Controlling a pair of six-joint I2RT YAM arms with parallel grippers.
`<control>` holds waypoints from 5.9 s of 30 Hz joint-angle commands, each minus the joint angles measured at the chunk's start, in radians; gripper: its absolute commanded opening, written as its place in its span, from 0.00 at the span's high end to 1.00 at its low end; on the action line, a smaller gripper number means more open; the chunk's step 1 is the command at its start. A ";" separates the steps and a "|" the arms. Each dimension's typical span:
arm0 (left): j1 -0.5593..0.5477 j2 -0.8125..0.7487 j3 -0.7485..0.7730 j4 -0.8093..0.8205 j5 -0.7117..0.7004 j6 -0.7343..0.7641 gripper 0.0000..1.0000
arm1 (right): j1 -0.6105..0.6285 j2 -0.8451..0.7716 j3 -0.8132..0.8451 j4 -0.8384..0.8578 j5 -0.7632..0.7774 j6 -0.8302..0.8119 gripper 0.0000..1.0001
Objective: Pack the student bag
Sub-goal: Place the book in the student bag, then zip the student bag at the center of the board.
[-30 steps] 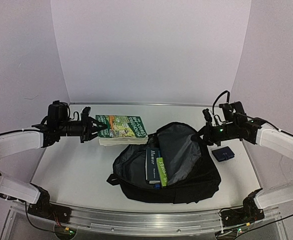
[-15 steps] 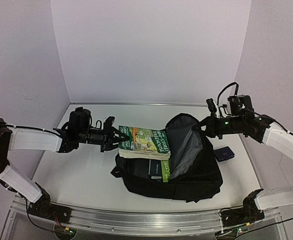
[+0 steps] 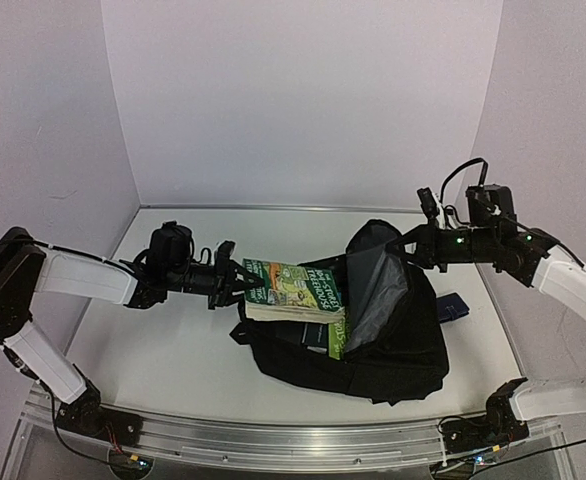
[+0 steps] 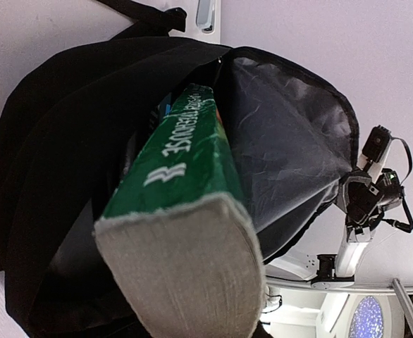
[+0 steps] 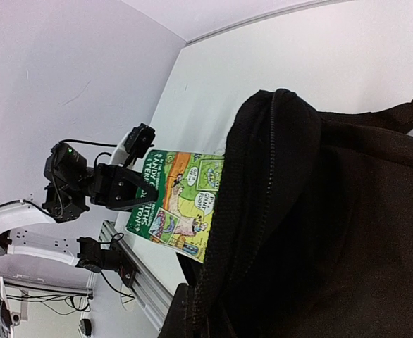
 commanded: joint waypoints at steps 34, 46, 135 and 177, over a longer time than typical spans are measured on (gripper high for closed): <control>-0.210 0.526 0.671 -0.259 -0.041 0.280 0.54 | 0.027 0.071 0.037 0.226 -0.091 0.030 1.00; -0.215 0.403 0.661 -0.541 -0.250 0.434 0.25 | 0.029 0.079 0.025 0.235 -0.096 0.028 1.00; -0.095 -0.304 0.288 -0.763 -0.536 0.699 0.12 | 0.558 0.479 0.412 0.086 0.685 -0.035 0.02; -0.635 0.376 0.711 -0.707 -0.554 0.764 0.57 | 0.267 0.005 -0.089 0.087 0.586 0.118 0.02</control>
